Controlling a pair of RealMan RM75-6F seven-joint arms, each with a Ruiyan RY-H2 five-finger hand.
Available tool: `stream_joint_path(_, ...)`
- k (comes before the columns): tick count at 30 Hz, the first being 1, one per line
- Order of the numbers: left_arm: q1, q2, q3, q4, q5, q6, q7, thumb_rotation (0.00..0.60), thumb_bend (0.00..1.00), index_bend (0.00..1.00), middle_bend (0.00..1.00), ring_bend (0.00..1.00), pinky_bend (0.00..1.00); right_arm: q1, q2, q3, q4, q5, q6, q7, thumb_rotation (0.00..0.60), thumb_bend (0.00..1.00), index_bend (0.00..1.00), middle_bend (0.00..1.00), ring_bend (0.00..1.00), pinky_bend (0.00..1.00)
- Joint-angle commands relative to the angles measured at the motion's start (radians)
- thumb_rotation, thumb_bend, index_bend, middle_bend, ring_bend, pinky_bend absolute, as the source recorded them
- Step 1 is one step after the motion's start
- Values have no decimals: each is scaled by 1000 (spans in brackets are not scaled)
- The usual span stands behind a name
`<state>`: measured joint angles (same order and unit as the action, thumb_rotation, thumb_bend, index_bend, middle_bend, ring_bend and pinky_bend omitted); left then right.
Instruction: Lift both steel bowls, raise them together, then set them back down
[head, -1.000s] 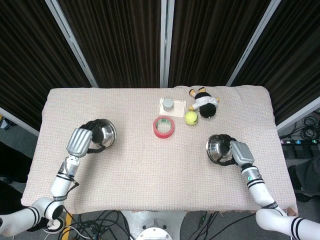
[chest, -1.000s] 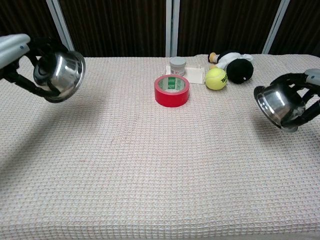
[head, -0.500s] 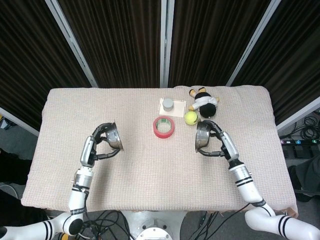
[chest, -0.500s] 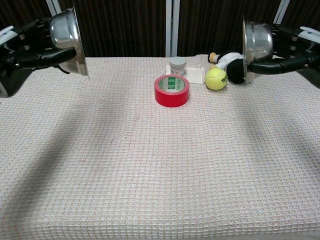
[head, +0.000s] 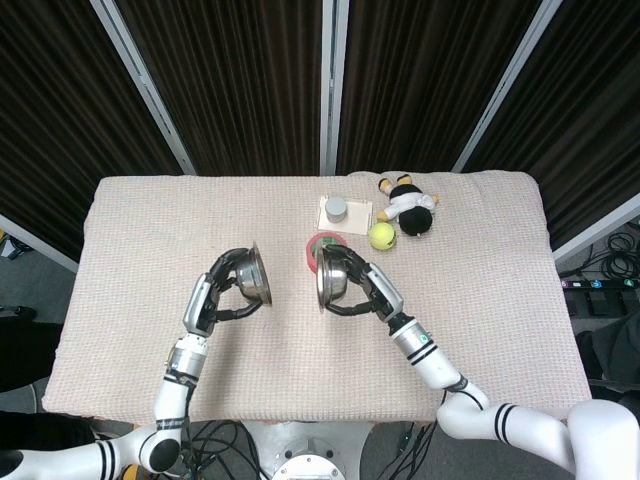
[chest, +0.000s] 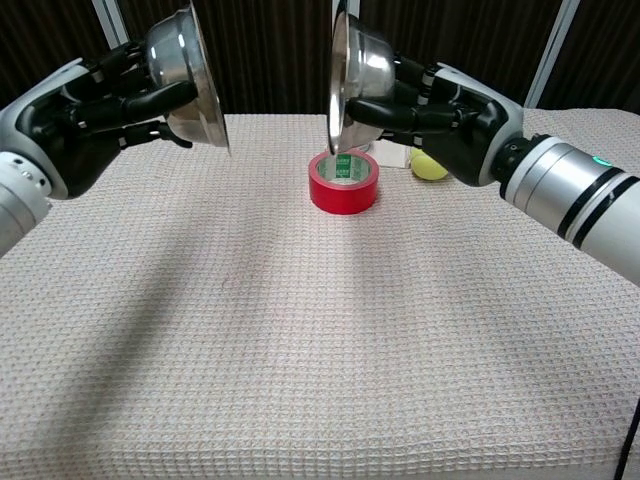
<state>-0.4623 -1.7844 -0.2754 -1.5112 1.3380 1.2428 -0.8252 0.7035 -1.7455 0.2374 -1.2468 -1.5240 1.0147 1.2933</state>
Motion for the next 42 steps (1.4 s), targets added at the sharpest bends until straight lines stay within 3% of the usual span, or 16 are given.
stream_joint_path(1, -22, -20, 6, -17, -3, -11, 91, 600, 350, 397, 361, 344, 524, 29, -16, 5, 8, -1, -22, 16, 600, 197, 451, 346, 274, 381)
stream_joint_path(10, -32, -53, 6, -41, 5, 0, 162, 600, 350, 395, 361, 345, 525, 112, -54, 34, 11, -1, -47, 72, 600, 195, 451, 346, 275, 381)
stream_joint_path(16, -34, -58, -3, -36, 17, 16, 179, 600, 350, 395, 360, 344, 524, 135, -64, 24, 22, -4, -44, 85, 600, 195, 451, 343, 274, 381)
stream_joint_path(23, 15, 12, 6, -42, 26, 50, 117, 600, 350, 394, 361, 344, 525, 99, -21, 11, 28, 27, -17, 118, 600, 195, 451, 343, 274, 381)
stream_joint_path(28, 8, 20, 22, -53, 49, 30, 89, 600, 349, 395, 360, 345, 525, 140, -38, 8, 41, 20, -58, 116, 600, 194, 451, 343, 275, 381)
stream_joint_path(34, -34, -7, -1, -66, 48, -3, 110, 600, 350, 394, 360, 345, 525, 195, -65, 14, 47, 5, -83, 123, 600, 195, 450, 343, 275, 381)
stream_joint_path(42, 2, 44, -9, -40, 26, 36, 138, 600, 349, 395, 361, 347, 528, 102, 23, -19, 10, 30, 7, 50, 600, 196, 450, 342, 274, 381)
